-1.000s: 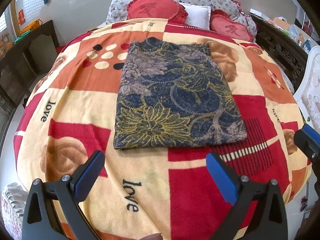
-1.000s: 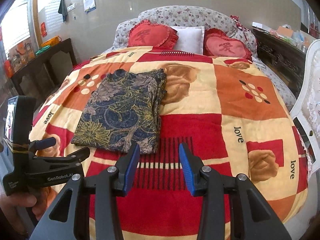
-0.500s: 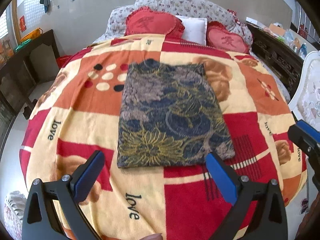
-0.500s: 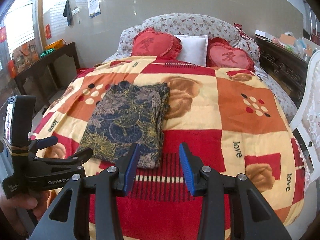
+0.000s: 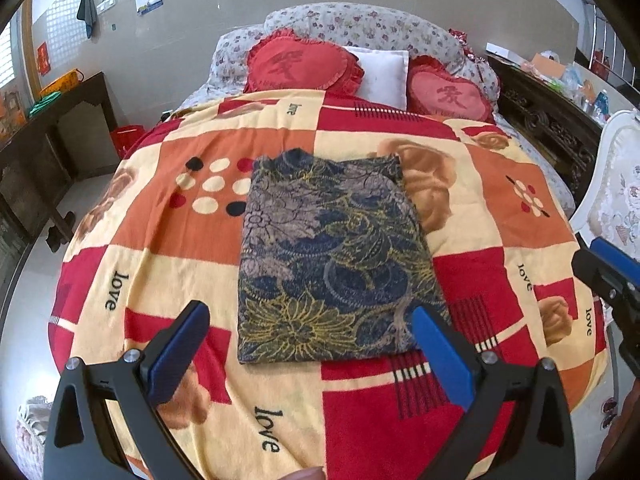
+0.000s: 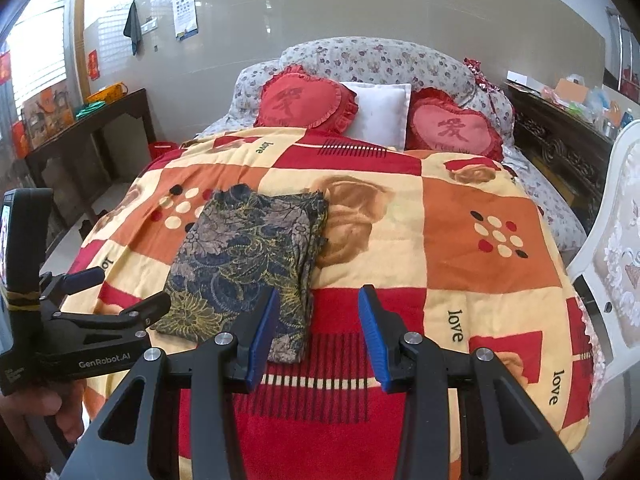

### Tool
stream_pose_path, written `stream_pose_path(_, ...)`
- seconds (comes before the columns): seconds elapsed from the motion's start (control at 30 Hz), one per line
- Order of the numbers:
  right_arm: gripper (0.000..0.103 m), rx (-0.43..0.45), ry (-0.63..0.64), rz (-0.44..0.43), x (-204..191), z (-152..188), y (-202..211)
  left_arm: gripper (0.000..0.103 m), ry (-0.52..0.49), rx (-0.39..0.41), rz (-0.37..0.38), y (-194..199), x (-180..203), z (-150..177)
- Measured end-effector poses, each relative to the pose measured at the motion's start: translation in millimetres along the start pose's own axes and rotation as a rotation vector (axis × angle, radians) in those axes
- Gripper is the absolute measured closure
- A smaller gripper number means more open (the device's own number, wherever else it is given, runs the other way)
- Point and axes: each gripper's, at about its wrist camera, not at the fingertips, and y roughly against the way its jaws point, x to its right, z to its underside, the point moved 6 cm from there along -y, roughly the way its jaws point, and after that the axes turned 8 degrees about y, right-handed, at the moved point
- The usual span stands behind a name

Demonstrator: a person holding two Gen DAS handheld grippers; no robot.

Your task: Fold small clothes

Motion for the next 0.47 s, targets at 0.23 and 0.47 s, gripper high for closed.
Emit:
stream_pose_path(0.23,0.048,0.003,0.008,-0.005,0.7,-2.0,1.2,0.0,0.022,-0.018,0.028,-3.5,0.4,1.6)
stream_pose_path(0.47,0.048,-0.005,0.006,-0.018,-0.3,-0.2,-0.6,0.0,-0.005,0.001,0.025,-1.4,8.2,5.3)
